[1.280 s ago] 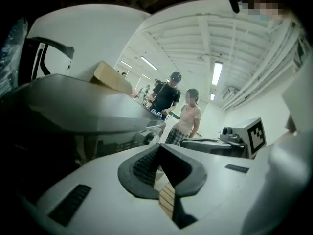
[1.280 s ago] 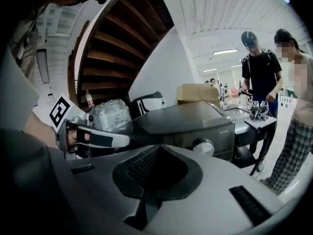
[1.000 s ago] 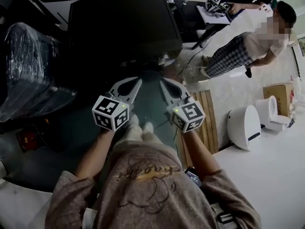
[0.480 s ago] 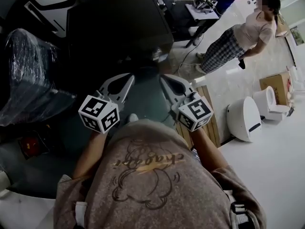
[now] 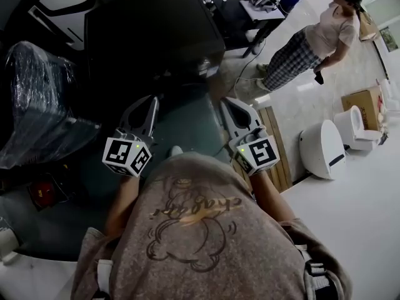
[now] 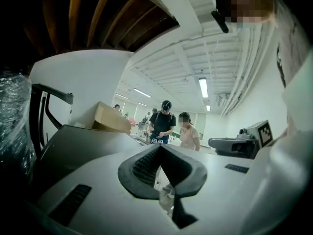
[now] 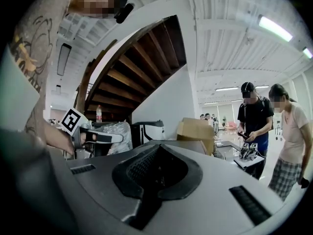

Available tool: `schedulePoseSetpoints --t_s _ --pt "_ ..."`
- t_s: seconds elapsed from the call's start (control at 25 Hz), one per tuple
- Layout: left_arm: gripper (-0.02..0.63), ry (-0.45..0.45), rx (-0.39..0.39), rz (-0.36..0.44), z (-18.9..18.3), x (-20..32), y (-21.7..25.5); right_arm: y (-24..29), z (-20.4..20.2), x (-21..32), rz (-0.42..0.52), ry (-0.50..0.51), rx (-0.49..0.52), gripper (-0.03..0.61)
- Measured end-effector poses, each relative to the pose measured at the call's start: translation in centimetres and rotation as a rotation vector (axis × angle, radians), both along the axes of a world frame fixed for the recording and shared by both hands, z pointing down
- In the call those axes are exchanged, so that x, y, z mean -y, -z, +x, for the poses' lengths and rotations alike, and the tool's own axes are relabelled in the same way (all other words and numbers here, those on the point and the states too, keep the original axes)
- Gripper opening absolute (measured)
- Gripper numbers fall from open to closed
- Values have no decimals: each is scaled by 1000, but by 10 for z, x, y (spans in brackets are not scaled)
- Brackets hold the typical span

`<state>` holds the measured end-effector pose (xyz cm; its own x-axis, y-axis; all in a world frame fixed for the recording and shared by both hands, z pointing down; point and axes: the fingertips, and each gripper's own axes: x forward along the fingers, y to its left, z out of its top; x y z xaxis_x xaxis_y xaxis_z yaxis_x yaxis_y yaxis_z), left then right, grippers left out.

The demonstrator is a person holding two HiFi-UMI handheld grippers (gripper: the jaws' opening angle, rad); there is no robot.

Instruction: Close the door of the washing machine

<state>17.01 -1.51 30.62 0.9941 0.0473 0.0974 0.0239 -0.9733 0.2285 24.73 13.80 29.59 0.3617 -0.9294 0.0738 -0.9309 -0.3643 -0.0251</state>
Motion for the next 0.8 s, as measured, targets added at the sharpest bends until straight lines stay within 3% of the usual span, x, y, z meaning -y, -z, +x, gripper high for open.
schedulePoseSetpoints --t_s 0.32,0.8 --pt "0 47 50 25 -8 5 -39 -30 5 -8 -3 -80 50 0" --pt "2 80 48 -6 -19 12 -39 -36 -4 4 -15 -61 42 0"
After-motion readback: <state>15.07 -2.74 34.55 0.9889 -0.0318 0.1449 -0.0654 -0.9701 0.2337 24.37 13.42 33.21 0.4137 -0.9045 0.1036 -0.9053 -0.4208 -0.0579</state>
